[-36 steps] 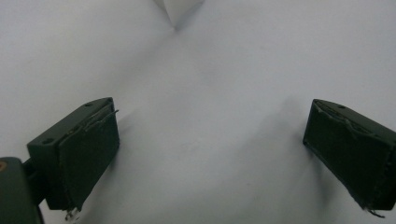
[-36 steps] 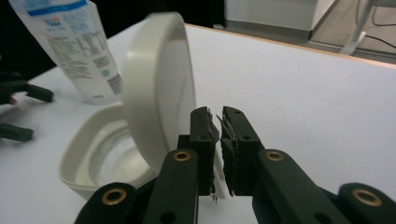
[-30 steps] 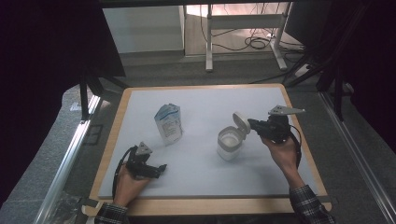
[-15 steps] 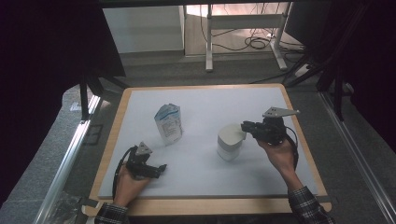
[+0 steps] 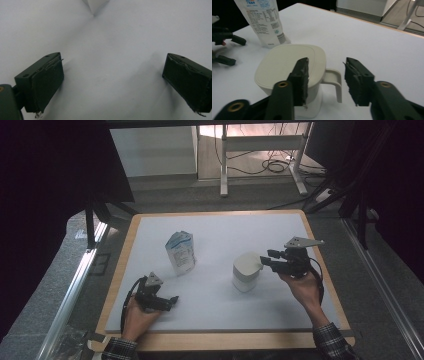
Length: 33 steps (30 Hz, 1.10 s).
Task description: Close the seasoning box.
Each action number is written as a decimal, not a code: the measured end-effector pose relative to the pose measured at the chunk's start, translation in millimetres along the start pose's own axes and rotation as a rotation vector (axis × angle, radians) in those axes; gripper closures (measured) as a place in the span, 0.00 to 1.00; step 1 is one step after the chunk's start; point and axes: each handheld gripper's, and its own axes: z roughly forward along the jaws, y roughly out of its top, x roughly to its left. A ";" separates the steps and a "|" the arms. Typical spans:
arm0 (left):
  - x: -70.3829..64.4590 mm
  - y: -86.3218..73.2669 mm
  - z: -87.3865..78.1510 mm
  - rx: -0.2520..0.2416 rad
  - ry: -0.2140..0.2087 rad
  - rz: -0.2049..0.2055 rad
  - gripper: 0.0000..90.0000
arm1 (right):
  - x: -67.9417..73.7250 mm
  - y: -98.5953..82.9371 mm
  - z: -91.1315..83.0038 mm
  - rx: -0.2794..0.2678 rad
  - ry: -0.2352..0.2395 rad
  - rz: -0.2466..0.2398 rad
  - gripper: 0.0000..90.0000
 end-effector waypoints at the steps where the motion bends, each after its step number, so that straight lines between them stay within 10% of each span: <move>1: 0.1 0.0 -0.1 0.001 0.000 0.001 0.04 | -0.1 -0.7 -0.9 0.001 -0.008 -0.003 0.55; 33: -0.1 0.1 0.0 -0.001 0.002 -0.004 0.03 | 9.8 -51.6 -20.3 0.089 -0.008 -0.025 0.11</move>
